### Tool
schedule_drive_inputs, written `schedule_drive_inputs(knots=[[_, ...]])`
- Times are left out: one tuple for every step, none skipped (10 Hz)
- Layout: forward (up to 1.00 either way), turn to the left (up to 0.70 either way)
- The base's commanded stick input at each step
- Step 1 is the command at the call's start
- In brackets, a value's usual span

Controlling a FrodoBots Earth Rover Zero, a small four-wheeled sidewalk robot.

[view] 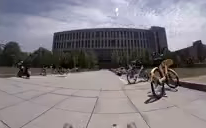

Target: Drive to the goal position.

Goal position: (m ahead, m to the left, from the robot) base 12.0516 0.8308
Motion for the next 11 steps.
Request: schedule_drive_inputs(knots=[[0.45, 0.00], [0.45, 0.00], [0.45, 0.00], [0.45, 0.00], [0.45, 0.00], [0.45, 0.00], [0.45, 0.00], [0.45, 0.00], [0.45, 0.00], [0.45, 0.00], [0.45, 0.00]])
